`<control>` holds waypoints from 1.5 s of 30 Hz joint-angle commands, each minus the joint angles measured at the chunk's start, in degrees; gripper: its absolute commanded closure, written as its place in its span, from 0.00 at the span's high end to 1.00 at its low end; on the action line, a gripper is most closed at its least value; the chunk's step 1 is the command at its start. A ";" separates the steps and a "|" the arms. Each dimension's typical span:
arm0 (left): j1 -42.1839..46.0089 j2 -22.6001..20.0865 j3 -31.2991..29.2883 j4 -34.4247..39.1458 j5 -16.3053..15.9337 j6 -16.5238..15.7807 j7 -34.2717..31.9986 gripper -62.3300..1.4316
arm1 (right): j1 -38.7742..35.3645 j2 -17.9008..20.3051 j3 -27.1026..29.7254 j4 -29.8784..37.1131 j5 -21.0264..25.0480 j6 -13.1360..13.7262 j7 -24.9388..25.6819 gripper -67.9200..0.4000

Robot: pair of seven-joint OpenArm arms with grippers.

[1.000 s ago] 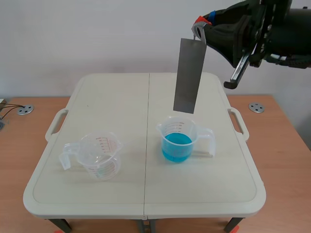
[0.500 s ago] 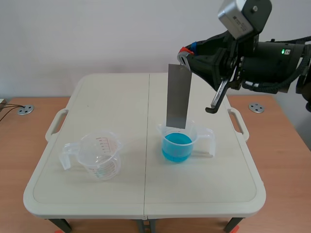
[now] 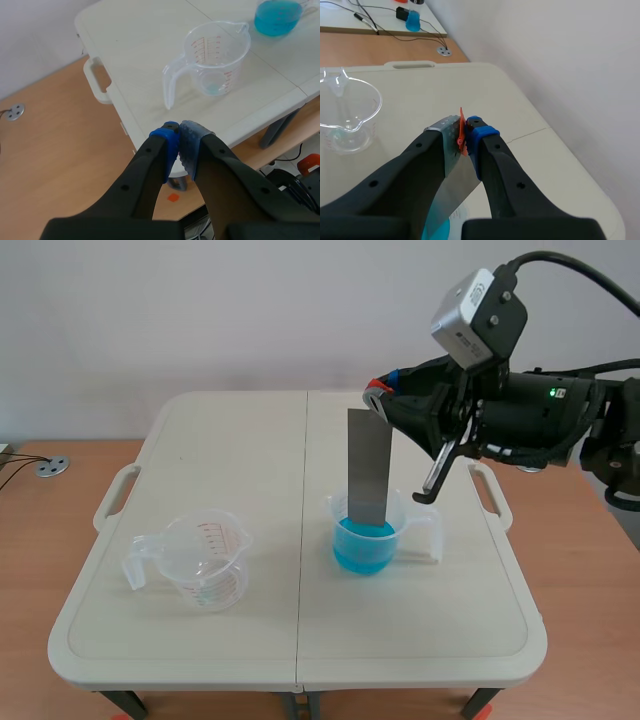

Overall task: Hold the metal plate by the orange handle, dip it into the blue solution, take it out and point at it, then put the plate back in the beaker on the left.
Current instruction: 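Lower the plate into the blue solution, then hold the plate still in the solution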

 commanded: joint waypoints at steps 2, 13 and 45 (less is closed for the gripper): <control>-0.33 -0.02 -0.61 0.90 0.11 0.00 -0.96 0.07 | 0.50 -0.11 0.37 -1.40 -0.33 0.33 2.16 0.02; -0.33 -0.02 -0.61 0.90 0.15 0.00 -0.96 0.07 | 0.52 -0.17 -0.79 -6.95 -1.60 0.33 6.40 0.02; -0.33 0.00 -0.59 0.90 0.24 -0.13 -0.39 0.07 | -1.18 -0.17 -1.99 -9.86 -6.71 0.33 10.75 0.02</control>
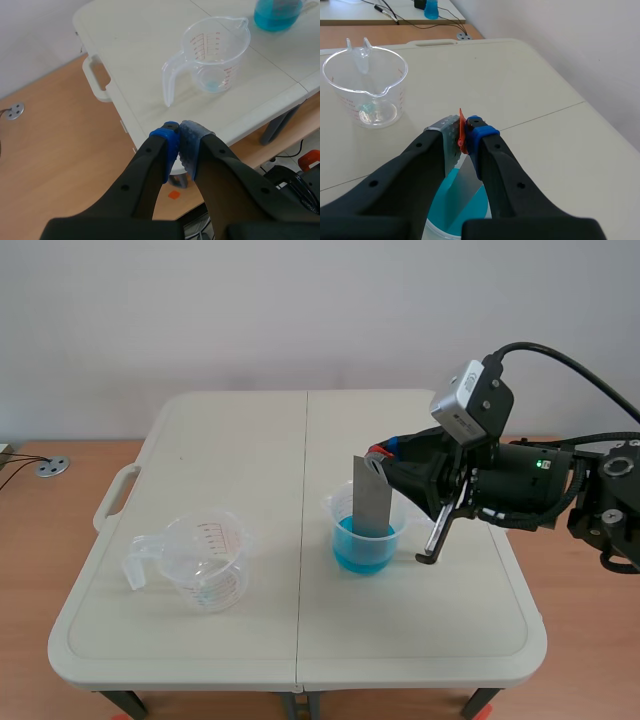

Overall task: Hold the metal plate by the orange handle, dip it into the blue solution, take it out and point at it, then put the plate back in the beaker on the left.
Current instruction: 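Hold the plate still in the solution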

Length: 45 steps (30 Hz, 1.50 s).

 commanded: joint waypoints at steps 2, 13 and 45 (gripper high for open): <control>-0.31 0.00 -0.59 0.90 -0.39 -0.11 -0.70 0.07 | 0.37 0.31 0.24 0.35 -0.26 0.48 0.02 0.02; -0.33 -0.02 -0.59 0.90 0.26 -0.13 1.75 0.07 | 0.37 0.31 0.24 0.35 -0.26 0.48 0.22 0.02; -0.33 -0.02 -0.57 0.90 0.26 -0.13 1.75 0.07 | 0.37 0.31 0.24 0.35 -0.26 0.48 0.92 0.02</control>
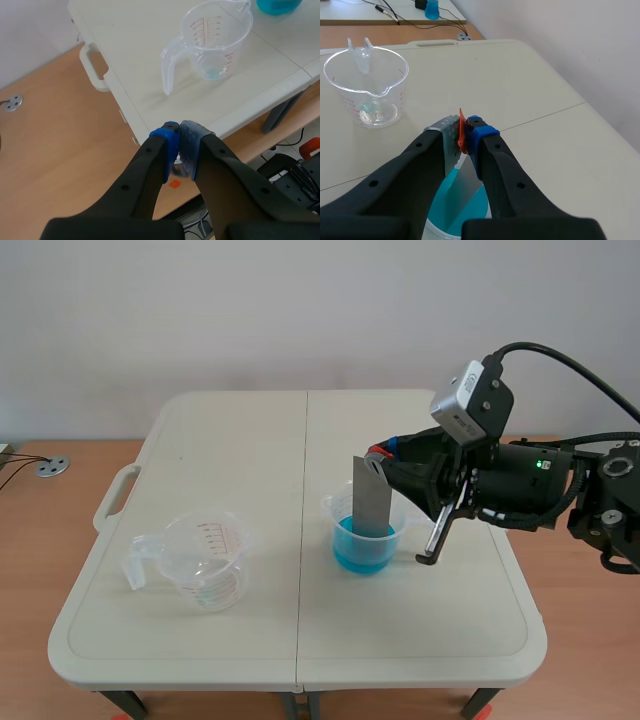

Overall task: Hold the metal plate by the orange handle, dip it into the blue solution, take it out and point at it, then put the plate back in the beaker on the left.
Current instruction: 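Hold the plate still in the solution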

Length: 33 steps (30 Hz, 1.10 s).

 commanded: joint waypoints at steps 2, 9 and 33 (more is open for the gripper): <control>-0.33 -0.02 -0.57 0.90 -0.59 -0.11 -0.61 0.07 | 0.37 0.31 0.24 0.35 0.13 0.48 0.46 0.02; -0.33 -0.02 -0.57 0.90 -0.59 -0.11 -0.61 0.07 | 0.37 0.31 0.24 0.35 0.13 0.48 0.44 0.02; -0.33 -0.02 -0.57 0.90 -0.59 -0.13 -0.61 0.07 | 0.50 1.90 4.37 5.07 0.20 0.48 3.63 0.02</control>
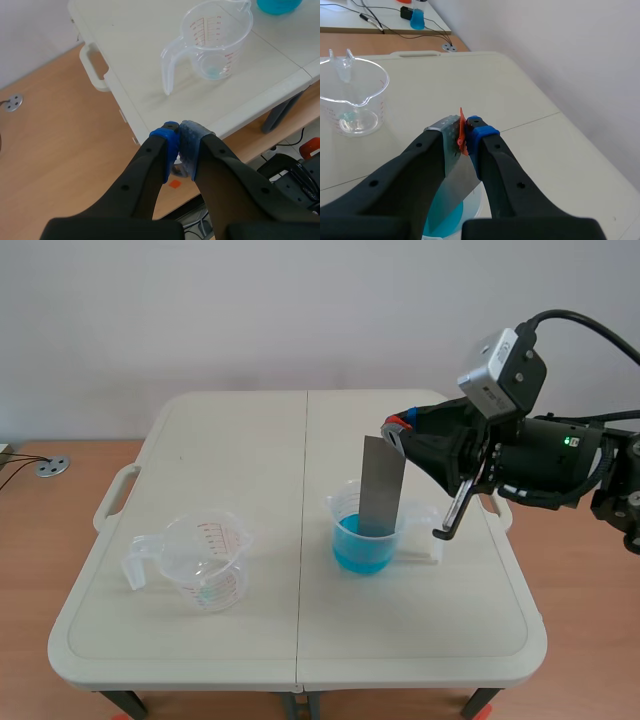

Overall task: Hold the metal plate by the orange handle, dip it into the blue solution, take it out and point at it, then put the plate back in the beaker on the left.
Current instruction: 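Hold the plate still in the solution, then raise the plate and point at it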

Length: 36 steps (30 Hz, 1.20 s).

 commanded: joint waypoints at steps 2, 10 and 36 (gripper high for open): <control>-0.33 -0.02 -0.55 0.90 -0.59 -0.13 -0.61 0.07 | 0.68 1.31 0.61 3.19 0.83 0.44 1.18 0.02; -3.56 -0.20 -0.55 0.92 -0.59 -0.20 -1.31 0.07 | 0.50 2.56 1.68 7.72 0.90 0.44 1.16 0.02; -31.85 -4.31 15.30 0.90 -0.59 -2.14 13.38 0.07 | -1.07 4.57 5.77 20.06 1.51 0.44 -0.20 0.02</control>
